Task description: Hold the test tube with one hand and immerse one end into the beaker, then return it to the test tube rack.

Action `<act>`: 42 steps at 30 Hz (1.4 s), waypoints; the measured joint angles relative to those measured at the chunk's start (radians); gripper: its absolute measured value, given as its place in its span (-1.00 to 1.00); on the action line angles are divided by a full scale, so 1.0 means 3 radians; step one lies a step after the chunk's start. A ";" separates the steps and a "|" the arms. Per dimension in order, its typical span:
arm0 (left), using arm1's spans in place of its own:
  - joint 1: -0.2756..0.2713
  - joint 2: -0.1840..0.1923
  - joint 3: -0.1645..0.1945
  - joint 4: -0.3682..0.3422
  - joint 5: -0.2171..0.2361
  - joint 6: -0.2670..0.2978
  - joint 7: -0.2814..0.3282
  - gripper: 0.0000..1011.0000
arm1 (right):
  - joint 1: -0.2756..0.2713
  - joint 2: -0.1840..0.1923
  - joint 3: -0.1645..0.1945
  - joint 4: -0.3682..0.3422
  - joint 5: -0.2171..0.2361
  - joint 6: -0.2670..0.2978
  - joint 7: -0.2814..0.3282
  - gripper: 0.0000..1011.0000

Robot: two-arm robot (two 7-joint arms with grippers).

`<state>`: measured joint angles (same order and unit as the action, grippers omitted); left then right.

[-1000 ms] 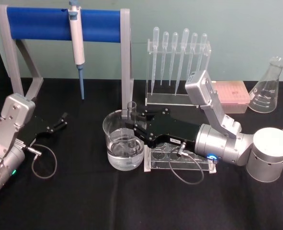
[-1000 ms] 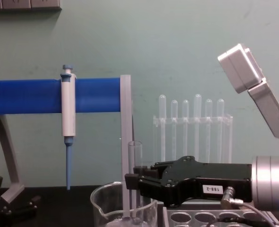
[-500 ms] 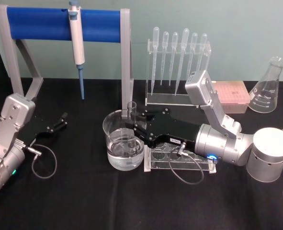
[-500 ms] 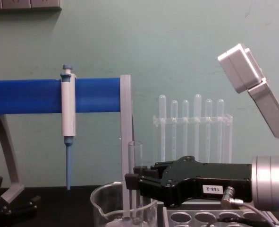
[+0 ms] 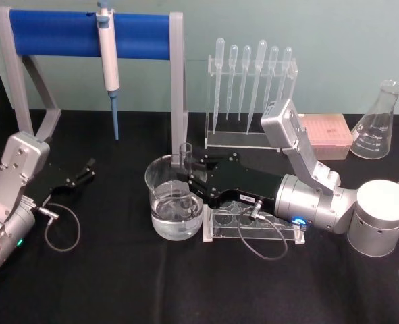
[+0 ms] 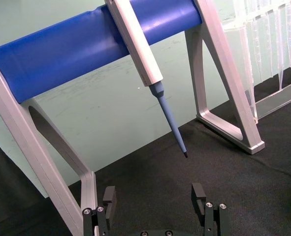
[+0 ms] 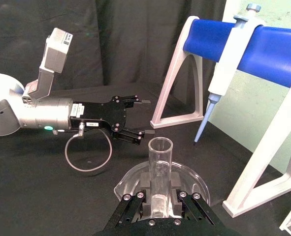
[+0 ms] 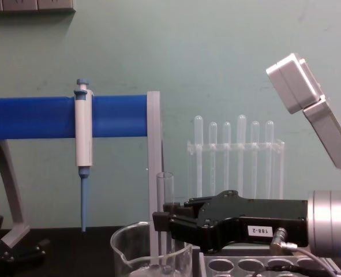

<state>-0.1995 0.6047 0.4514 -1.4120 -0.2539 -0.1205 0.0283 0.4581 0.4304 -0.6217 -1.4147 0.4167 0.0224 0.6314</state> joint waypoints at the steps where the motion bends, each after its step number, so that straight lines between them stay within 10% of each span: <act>1: 0.0000 0.0000 0.0000 0.0000 0.0000 0.0000 0.0000 0.98 | 0.0000 0.0000 0.0000 0.0000 0.0000 0.0000 0.0000 -0.56; 42: 0.0000 0.0000 0.0000 0.0000 0.0000 0.0000 0.0000 0.98 | 0.0000 0.0000 0.0000 0.0000 0.0000 0.0000 0.0000 -0.56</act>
<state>-0.1995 0.6047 0.4514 -1.4120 -0.2539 -0.1205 0.0283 0.4582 0.4304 -0.6216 -1.4147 0.4167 0.0224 0.6315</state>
